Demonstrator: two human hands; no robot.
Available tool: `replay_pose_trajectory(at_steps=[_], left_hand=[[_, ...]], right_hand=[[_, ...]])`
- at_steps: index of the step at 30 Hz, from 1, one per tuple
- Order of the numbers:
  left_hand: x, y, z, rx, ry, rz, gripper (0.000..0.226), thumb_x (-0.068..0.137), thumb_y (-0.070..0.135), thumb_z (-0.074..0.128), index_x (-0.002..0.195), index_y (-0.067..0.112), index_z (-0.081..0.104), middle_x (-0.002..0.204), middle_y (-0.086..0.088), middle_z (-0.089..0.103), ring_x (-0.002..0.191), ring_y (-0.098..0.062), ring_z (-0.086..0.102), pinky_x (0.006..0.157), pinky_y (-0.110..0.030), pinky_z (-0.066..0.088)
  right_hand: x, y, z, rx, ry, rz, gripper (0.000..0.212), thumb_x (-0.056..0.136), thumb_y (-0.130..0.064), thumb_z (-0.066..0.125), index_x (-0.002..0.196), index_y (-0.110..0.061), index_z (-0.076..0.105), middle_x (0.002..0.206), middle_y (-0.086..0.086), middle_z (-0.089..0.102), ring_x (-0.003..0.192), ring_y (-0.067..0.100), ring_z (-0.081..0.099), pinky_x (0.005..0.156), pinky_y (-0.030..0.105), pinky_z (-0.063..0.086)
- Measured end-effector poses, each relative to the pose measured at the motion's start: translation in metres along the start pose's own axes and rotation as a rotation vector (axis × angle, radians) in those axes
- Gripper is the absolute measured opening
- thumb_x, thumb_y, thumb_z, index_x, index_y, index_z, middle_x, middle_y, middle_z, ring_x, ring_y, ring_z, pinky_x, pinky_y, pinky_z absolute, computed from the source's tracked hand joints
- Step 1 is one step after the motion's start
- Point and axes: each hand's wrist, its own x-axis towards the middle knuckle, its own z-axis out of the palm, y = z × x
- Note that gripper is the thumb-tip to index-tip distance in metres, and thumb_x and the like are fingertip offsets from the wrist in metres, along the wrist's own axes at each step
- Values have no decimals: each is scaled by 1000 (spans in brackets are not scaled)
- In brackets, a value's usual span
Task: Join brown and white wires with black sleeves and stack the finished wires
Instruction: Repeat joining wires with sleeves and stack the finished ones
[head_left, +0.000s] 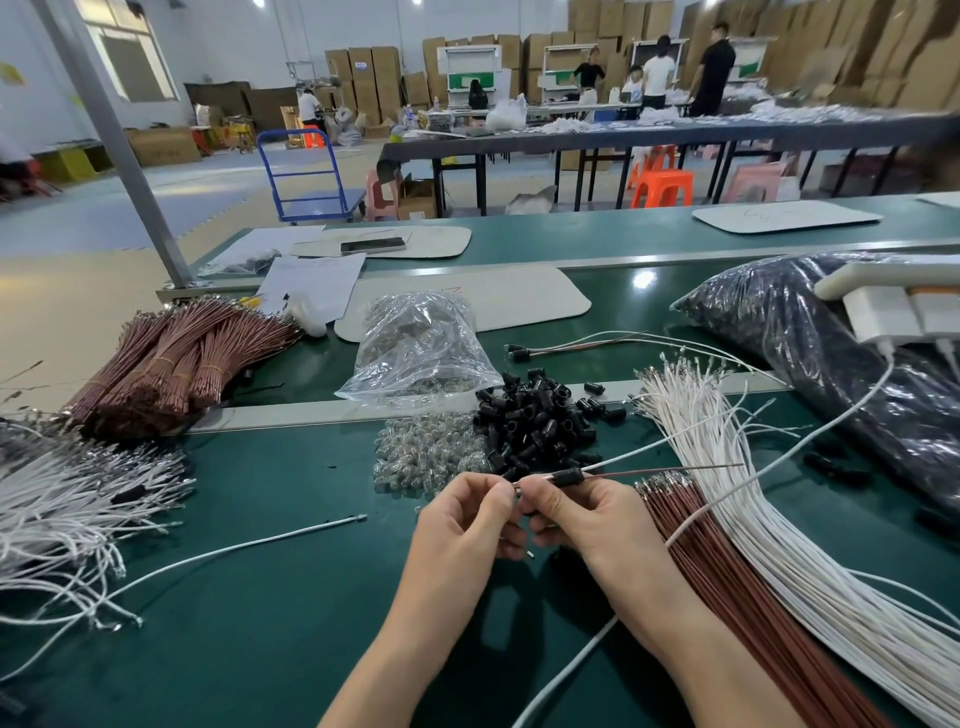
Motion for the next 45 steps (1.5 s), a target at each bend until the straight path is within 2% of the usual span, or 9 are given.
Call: replay_pose_trajectory(at_steps=[12,18,23,30,34,38,42,45], left_hand=[[-4,2,1,112,35,46,12,99,12,58,89,9,62,71,1,68,65,-16,65,63,-25,56],[-8,2,1,178,49,77,13,99,12,57,88,11,62,72,1,68,65,-15,65,63,-31,59],[-8,2,1,198,44,82,14,99,12,57,86,12,61,71,2,67,65,-14,64,62,-29,58],[-9,-2,3,284,57,118,24,99,18,58,79,31,62,68,5,67,65,-12,63,60,-25,56],[-10,-2,4,290,66,131,23,99,22,58,81,34,63,66,4,67,63,-12,63,59,-23,54],[-10,0,4,299,89,160,22,99,21,59,81,33,63,66,3,66,61,-13,61,60,-34,57],[-10,4,4,293,96,173,22,98,18,59,81,32,63,66,3,66,61,-13,61,61,-31,56],[-11,4,3,310,96,176,19,99,20,60,83,31,63,71,1,67,68,-27,62,67,-45,57]], right_hand=[[-2,-2,-1,-35,-46,3,29,75,-40,77,87,-14,80,82,8,77,71,12,68,67,24,57],[-3,-3,0,-39,-50,18,17,84,-26,76,86,-10,80,81,8,77,70,11,68,66,24,58],[-3,-4,0,-52,-46,27,11,87,-20,75,84,-11,81,80,7,76,68,10,67,63,23,58],[-3,-4,-1,-22,-61,37,8,86,-21,76,88,-16,81,78,3,76,69,10,66,62,22,56],[-4,-4,-2,-5,-75,41,20,79,-33,77,89,-16,81,81,5,76,72,12,66,64,22,56],[-4,-4,-1,48,-94,52,24,77,-35,76,89,-15,81,81,4,76,71,12,65,63,23,56],[-5,-5,0,46,-106,39,27,77,-37,77,92,-16,81,82,3,75,69,10,63,63,24,56],[-5,-5,0,32,-99,30,27,77,-36,77,92,-14,81,83,4,76,68,8,62,62,24,55]])
